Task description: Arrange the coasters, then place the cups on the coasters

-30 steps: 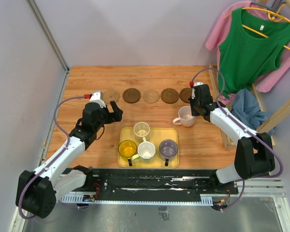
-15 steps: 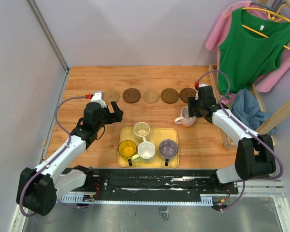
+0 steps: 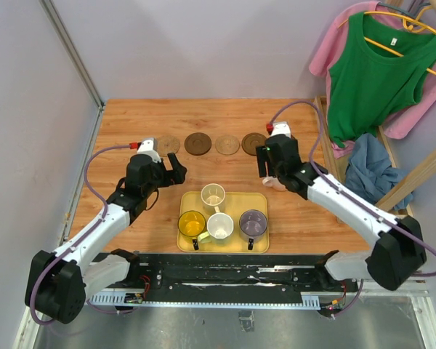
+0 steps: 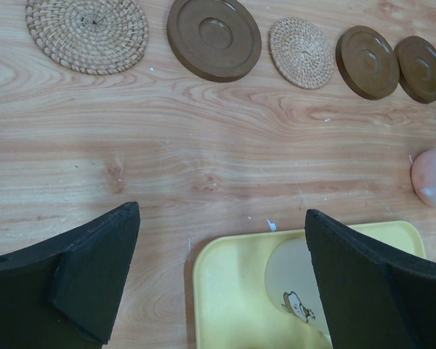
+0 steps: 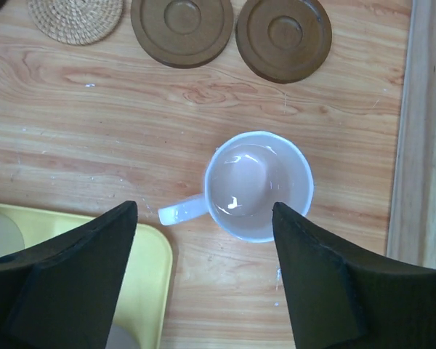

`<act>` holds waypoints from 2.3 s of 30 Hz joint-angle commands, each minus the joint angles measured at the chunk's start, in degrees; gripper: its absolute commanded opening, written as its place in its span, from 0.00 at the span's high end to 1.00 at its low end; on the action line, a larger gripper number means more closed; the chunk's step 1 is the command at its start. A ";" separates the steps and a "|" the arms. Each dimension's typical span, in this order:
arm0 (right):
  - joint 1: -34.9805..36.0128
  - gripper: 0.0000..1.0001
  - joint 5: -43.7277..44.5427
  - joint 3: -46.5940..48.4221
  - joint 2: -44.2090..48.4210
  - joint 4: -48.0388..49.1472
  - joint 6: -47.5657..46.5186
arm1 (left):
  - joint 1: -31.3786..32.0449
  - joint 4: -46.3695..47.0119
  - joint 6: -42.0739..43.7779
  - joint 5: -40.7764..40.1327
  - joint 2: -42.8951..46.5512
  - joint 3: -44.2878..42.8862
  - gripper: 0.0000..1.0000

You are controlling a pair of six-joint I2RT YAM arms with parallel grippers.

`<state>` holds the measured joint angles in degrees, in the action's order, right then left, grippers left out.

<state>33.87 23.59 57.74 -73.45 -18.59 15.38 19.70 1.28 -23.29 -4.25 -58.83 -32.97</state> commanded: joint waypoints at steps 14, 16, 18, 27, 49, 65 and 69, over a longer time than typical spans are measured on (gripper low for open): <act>5.58 0.85 -0.03 12.99 -20.57 -2.20 -1.25 | 0.29 2.23 -0.27 0.92 0.21 1.51 0.00; 5.65 0.87 0.02 13.67 -22.06 -2.88 -0.95 | 0.31 2.21 -0.18 0.87 0.27 1.67 0.00; 5.59 0.91 0.09 13.83 -23.44 -3.38 -0.60 | 0.27 2.24 -0.10 0.83 0.23 1.64 0.00; 5.51 0.99 1.54 10.48 -23.95 -5.34 2.47 | 0.31 2.24 -0.21 0.65 0.17 1.94 0.00; 5.28 0.97 5.13 0.35 -6.14 -17.58 10.42 | 0.32 2.49 -1.90 1.06 1.24 3.61 0.00; 5.33 0.02 3.69 -0.25 0.33 -22.36 23.03 | 0.27 3.73 -1.94 2.31 0.05 3.44 0.00; 5.33 0.02 4.92 -0.09 -3.26 -22.57 27.10 | 0.26 3.65 -1.96 2.32 0.35 3.51 0.00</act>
<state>38.74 26.20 58.30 -73.80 -38.94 35.35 19.70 2.92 -24.97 -2.63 -58.59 -29.95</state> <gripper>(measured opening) 0.983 0.994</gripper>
